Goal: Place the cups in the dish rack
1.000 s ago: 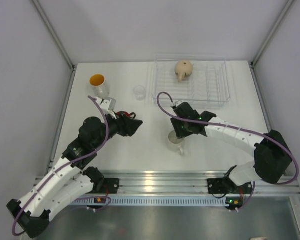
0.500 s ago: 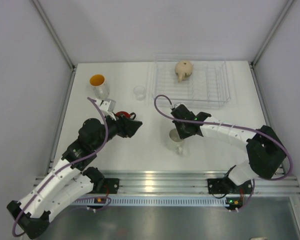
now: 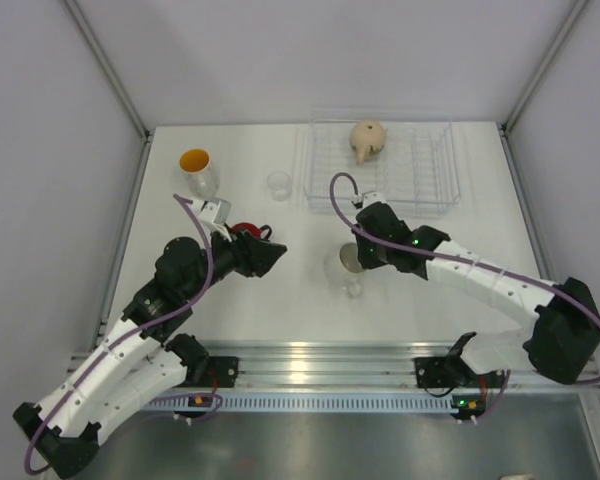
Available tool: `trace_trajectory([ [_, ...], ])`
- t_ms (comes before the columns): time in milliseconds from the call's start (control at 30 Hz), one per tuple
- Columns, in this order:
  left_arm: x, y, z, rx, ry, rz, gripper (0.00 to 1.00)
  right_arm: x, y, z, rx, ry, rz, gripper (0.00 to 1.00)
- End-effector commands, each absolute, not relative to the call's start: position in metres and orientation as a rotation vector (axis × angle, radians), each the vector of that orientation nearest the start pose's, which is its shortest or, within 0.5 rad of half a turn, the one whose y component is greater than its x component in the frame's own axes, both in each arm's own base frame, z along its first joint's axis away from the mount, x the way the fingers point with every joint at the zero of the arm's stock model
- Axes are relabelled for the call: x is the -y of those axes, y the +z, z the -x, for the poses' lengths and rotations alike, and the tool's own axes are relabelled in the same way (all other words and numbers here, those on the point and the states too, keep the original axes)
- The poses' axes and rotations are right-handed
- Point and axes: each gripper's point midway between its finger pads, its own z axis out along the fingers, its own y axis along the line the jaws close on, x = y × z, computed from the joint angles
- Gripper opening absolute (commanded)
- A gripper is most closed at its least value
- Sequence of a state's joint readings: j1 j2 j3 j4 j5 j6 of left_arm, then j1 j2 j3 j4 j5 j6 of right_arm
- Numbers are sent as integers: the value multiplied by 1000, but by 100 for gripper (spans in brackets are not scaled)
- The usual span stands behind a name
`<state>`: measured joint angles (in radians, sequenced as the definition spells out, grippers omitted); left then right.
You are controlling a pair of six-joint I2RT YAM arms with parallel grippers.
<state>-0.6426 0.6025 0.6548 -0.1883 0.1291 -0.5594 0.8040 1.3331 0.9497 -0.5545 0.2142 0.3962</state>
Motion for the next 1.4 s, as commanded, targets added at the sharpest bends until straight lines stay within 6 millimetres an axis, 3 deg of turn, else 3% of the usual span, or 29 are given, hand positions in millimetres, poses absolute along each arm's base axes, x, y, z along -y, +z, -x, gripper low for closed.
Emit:
trace_trajectory([
  [0, 214, 309, -190, -1695, -1104, -207, 61, -255, 214, -261, -2146, 560, 255, 0],
  [67, 217, 315, -187, -1674, -1134, -219, 62, -255, 230, -261, -2098, 619, 200, 0],
  [100, 219, 320, -186, -1658, -1159, -218, 62, -256, 251, -262, -2025, 672, 171, 0],
  [167, 223, 326, -184, -1638, -1199, -220, 62, -258, 267, -260, -1966, 749, 125, 0],
  [200, 226, 326, -183, -1638, -1232, -206, 63, -259, 289, -259, -1889, 809, 98, 0],
  [233, 231, 339, -178, -1581, -1287, -230, 63, -259, 298, -258, -1858, 848, 66, 0],
  [267, 235, 339, -176, -1579, -1336, -217, 63, -259, 304, -257, -1834, 880, 51, 0],
  [300, 239, 339, -176, -1578, -1368, -221, 63, -260, 321, -255, -1770, 931, 36, 0],
  [333, 243, 349, -171, -1535, -1415, -249, 63, -261, 327, -253, -1752, 972, 21, 0],
  [433, 252, 352, -171, -1539, -1467, -263, 63, -265, 356, -248, -1649, 1077, -1, 0],
  [633, 259, 366, -170, -1513, -1524, -285, 64, -262, 393, -238, -1498, 1208, -37, 0],
  [1133, 282, 369, -171, -1508, -1670, -309, 68, -265, 425, -227, -1302, 1363, -33, 0],
  [1367, 297, 384, -164, -1433, -1781, -334, 66, -272, 422, -227, -1292, 1395, -23, 0],
])
